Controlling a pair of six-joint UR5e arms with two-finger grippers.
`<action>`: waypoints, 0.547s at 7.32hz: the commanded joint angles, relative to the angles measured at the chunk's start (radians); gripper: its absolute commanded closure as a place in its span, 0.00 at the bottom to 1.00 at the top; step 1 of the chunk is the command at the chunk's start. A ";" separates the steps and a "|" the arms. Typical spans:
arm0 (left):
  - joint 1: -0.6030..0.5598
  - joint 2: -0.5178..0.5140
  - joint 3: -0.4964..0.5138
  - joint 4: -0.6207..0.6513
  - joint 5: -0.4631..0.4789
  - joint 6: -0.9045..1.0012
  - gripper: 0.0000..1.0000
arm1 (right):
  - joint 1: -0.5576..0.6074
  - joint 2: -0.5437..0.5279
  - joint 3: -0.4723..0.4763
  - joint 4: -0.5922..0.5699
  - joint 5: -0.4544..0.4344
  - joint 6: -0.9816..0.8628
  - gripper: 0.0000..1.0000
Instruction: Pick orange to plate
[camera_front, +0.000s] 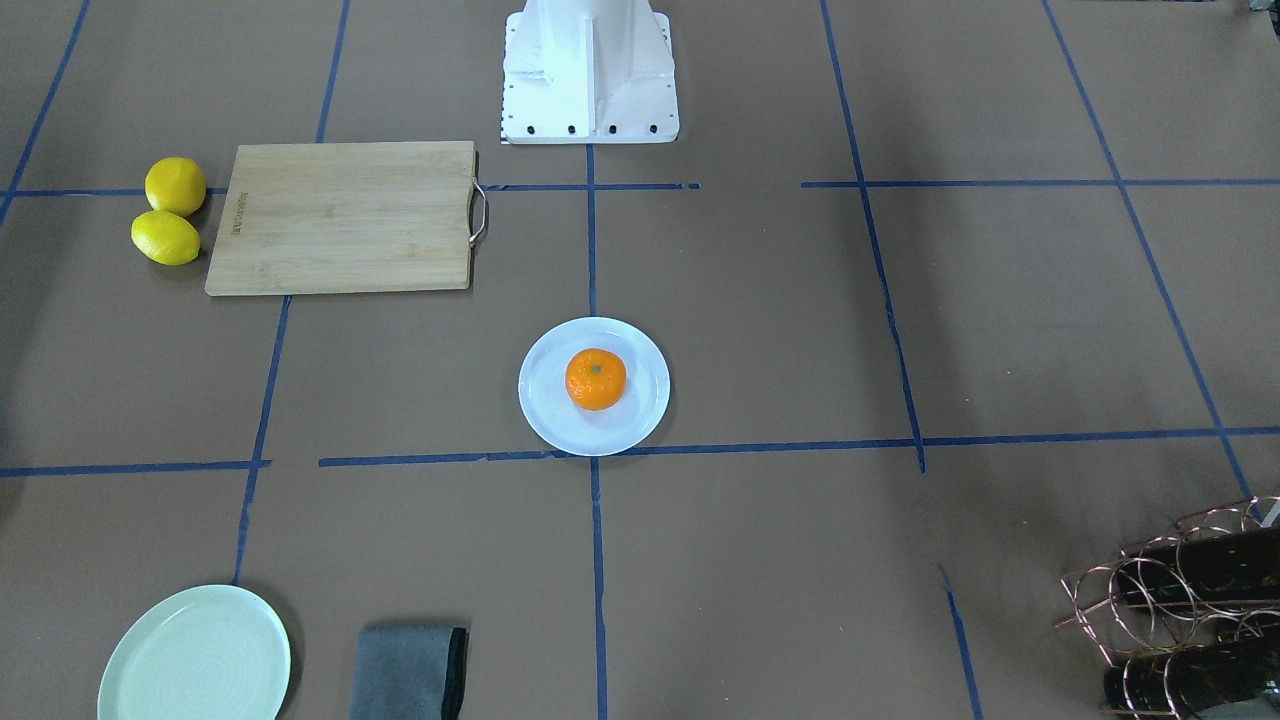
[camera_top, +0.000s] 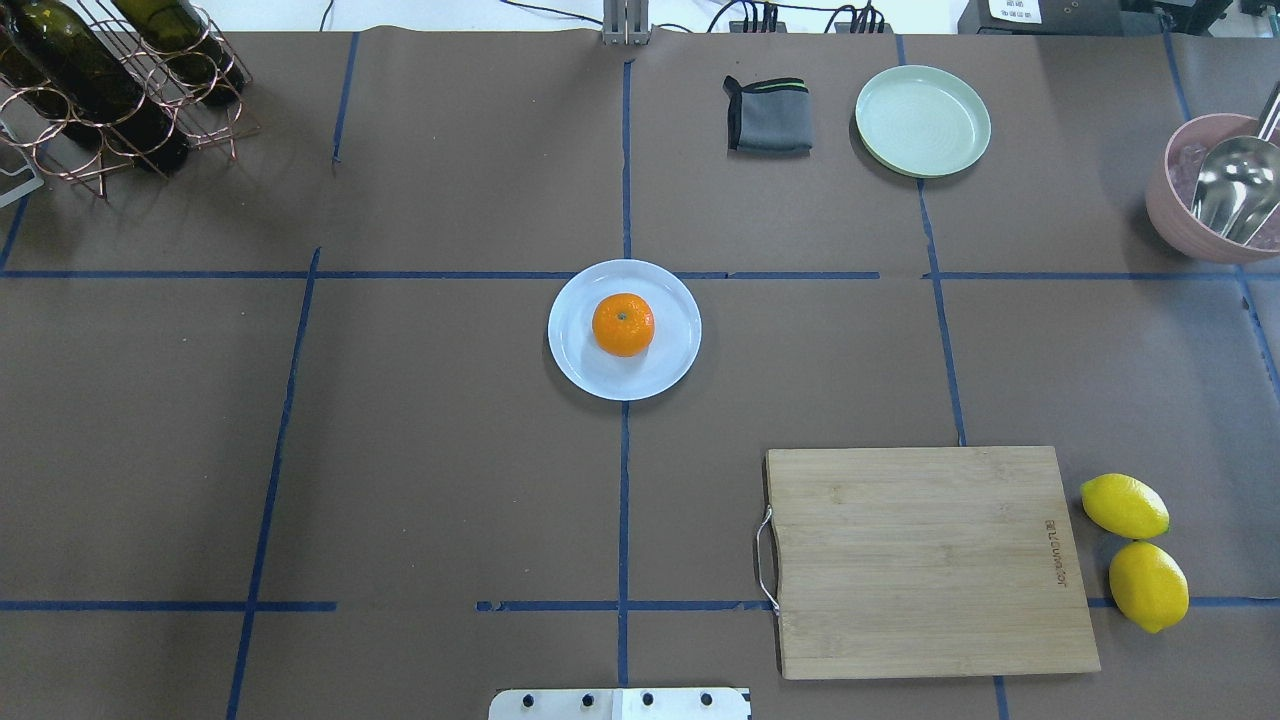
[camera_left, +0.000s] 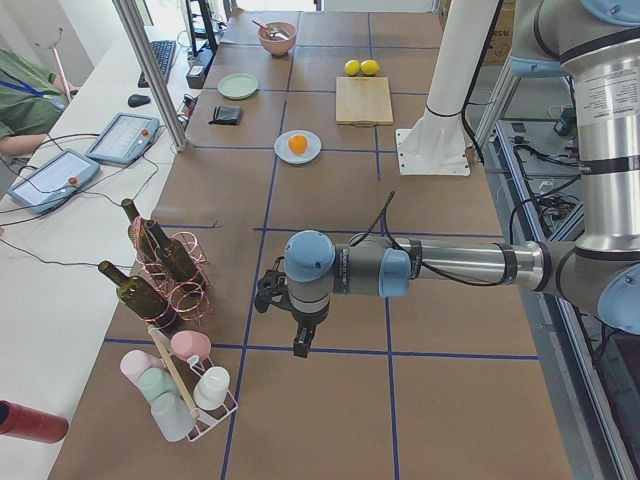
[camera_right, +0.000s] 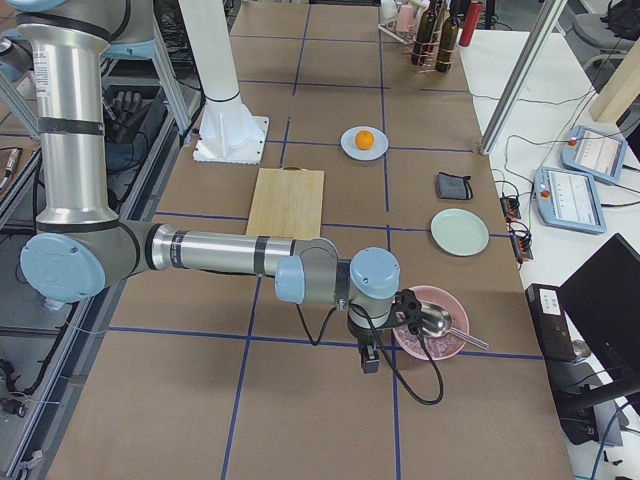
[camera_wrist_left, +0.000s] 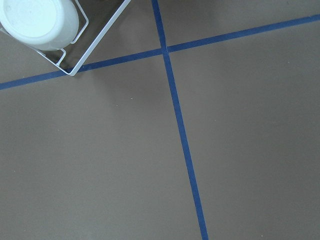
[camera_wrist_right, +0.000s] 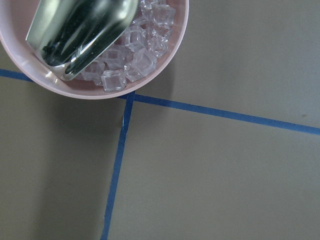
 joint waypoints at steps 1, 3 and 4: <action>0.000 -0.004 -0.017 0.000 -0.003 0.001 0.00 | 0.000 -0.003 -0.016 0.001 -0.001 0.001 0.00; 0.000 -0.006 -0.025 -0.002 -0.001 0.003 0.00 | 0.000 -0.003 -0.016 0.003 -0.001 0.001 0.00; 0.000 -0.006 -0.028 -0.002 -0.001 0.003 0.00 | 0.000 -0.003 -0.016 0.003 -0.001 0.001 0.00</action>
